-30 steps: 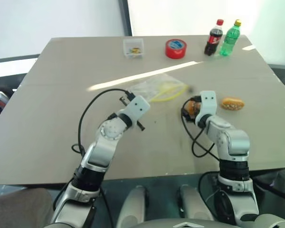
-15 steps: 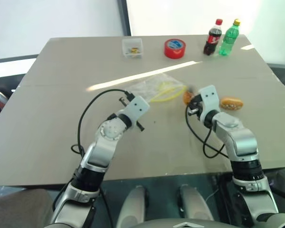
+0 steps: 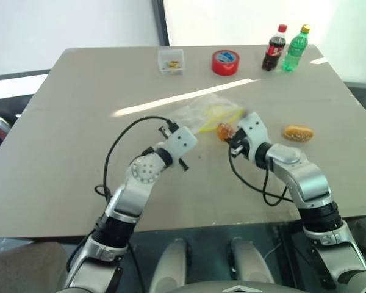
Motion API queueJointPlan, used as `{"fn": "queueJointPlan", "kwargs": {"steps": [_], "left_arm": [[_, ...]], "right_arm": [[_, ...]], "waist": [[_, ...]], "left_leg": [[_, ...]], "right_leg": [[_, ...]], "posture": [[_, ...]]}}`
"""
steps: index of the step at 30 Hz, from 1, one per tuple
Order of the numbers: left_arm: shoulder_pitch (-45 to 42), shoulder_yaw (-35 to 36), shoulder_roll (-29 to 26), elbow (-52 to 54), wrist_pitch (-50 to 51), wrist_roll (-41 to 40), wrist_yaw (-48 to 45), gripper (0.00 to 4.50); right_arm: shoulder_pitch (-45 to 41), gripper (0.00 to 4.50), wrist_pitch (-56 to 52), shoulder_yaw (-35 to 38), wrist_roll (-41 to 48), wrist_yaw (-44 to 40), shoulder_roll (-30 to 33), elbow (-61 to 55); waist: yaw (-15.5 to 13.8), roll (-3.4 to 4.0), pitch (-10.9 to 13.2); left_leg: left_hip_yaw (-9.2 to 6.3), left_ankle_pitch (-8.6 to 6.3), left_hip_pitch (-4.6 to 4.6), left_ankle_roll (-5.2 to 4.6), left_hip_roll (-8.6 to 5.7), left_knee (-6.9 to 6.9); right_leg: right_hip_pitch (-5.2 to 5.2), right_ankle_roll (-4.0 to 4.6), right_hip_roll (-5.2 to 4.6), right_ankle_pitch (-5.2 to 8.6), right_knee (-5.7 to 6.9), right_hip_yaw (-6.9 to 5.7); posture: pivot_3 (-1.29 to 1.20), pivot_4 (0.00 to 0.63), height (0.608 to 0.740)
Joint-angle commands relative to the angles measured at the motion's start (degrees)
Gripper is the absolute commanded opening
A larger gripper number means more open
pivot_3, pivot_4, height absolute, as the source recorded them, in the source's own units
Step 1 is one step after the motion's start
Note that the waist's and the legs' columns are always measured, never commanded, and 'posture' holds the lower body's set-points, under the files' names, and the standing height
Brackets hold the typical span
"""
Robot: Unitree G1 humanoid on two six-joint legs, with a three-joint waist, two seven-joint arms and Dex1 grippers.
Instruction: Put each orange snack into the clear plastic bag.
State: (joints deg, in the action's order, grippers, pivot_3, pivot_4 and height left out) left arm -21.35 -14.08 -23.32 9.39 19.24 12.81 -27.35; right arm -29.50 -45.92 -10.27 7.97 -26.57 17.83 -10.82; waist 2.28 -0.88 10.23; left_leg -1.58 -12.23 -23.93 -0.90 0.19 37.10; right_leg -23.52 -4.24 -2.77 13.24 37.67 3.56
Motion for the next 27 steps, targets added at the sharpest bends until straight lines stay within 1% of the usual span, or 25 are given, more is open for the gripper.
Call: {"fn": "queueJointPlan", "kwargs": {"steps": [1, 6, 12, 21, 27], "left_arm": [[0.19, -0.16, -0.91, 1.68, -1.83, 1.35, 0.28, 0.00], [-0.18, 0.72, -0.51, 0.71, -1.59, 1.44, 0.92, 0.00], [-0.47, 0.82, -0.17, 0.34, -1.54, 1.18, 0.76, 0.00], [-1.21, 1.63, 1.52, 1.16, -1.38, -0.69, 0.46, 0.00], [-1.14, 1.89, 1.99, 1.35, -1.17, -1.22, 0.84, 0.00]], "right_arm": [[-1.63, 0.34, 1.39, 0.61, -0.07, -1.11, 1.67, -1.93], [-1.59, 0.34, 0.30, 1.31, 0.51, -2.05, 3.72, -4.09], [-2.50, 0.34, -0.59, 2.10, 1.15, -1.04, 3.42, -4.99], [-2.44, 0.34, 0.53, -0.20, -0.37, -0.10, 2.04, -1.18], [-2.53, 0.34, 1.33, 0.61, -0.64, 0.39, 0.98, 1.25]], "waist": [[-0.01, 0.00, 0.00], [-0.04, -0.01, 0.00], [0.01, -0.01, 0.00], [-0.04, -0.01, 0.00], [-0.01, -0.01, 0.00]], "left_leg": [[-0.01, 0.00, 0.00, 0.00, 0.00, 0.00], [-0.01, 0.00, -0.01, 0.00, 0.00, 0.00], [-0.06, 0.00, -0.02, 0.00, 0.00, 0.00], [-0.06, 0.00, -0.02, 0.00, 0.00, 0.00], [-0.06, 0.00, -0.02, 0.00, 0.00, 0.00]], "right_leg": [[0.00, 0.00, 0.00, 0.00, 0.00, 0.00], [0.00, 0.00, 0.00, 0.00, -0.01, 0.00], [0.00, 0.00, 0.00, 0.00, -0.01, 0.00], [0.00, 0.00, 0.00, 0.00, -0.01, -0.01], [0.00, 0.00, 0.00, 0.00, -0.01, -0.01]], "posture": [[0.00, 0.150, 0.740], [0.00, 0.150, 0.740], [0.00, 0.150, 0.740], [0.00, 0.150, 0.740], [0.00, 0.150, 0.740]]}}
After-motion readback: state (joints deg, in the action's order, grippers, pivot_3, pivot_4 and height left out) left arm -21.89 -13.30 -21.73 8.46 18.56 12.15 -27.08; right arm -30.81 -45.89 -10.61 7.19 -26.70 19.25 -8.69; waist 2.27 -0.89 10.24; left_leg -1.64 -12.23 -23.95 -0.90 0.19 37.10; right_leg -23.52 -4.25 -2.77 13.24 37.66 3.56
